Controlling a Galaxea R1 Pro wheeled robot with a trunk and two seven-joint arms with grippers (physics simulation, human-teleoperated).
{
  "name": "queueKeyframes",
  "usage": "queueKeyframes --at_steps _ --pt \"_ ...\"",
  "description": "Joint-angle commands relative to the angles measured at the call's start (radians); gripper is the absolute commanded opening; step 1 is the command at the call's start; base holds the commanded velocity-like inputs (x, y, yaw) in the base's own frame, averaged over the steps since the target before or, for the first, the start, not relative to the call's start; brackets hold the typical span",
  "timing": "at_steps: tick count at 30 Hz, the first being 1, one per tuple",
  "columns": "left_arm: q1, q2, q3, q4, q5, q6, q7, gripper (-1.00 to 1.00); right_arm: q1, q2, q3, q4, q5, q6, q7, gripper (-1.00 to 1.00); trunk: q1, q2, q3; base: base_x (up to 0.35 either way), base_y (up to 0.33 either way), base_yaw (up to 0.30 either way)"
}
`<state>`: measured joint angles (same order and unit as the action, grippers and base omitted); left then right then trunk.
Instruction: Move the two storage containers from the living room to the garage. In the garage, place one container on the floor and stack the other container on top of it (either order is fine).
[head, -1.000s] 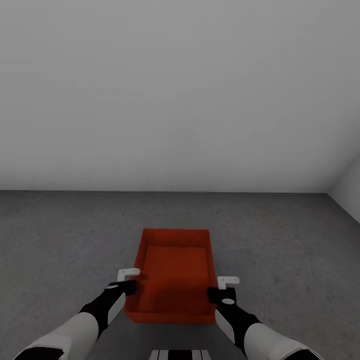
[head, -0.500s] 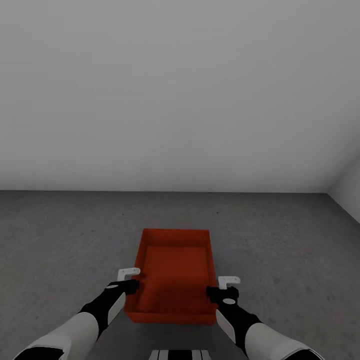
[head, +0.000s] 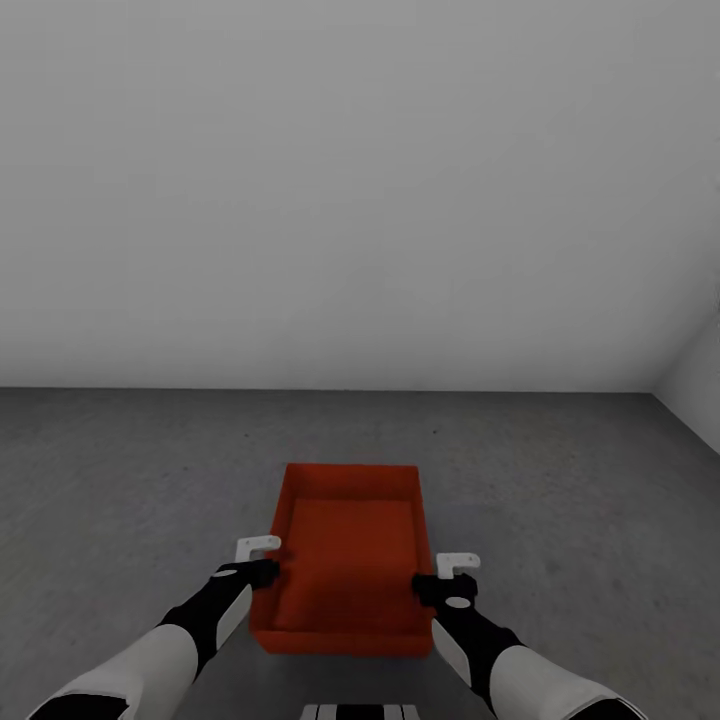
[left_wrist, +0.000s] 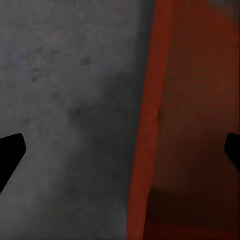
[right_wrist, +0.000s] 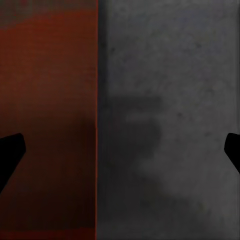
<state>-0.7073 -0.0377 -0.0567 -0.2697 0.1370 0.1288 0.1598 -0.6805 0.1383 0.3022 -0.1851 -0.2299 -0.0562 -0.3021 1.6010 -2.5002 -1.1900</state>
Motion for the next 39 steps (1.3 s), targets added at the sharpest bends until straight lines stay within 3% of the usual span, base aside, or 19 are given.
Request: queueKeyframes --at_steps 1,27,39 --pt "0.000 0.001 -0.006 -0.002 0.010 0.006 0.006 1.00 -0.001 -0.001 0.008 0.001 -0.014 -0.004 -0.002 1.00 -0.001 0.000 0.003 0.000 0.000 0.000" --pt "0.000 0.002 -0.005 -0.003 0.010 0.005 0.005 1.00 -0.001 -0.006 0.008 0.001 -0.013 -0.015 -0.001 1.00 -0.097 0.175 0.085 0.000 0.000 0.000" --pt "0.000 0.002 -0.003 0.000 0.011 0.005 0.005 1.00 -0.001 -0.021 0.010 0.001 -0.007 -0.009 0.001 1.00 -0.143 0.259 0.123 0.000 0.000 0.000"
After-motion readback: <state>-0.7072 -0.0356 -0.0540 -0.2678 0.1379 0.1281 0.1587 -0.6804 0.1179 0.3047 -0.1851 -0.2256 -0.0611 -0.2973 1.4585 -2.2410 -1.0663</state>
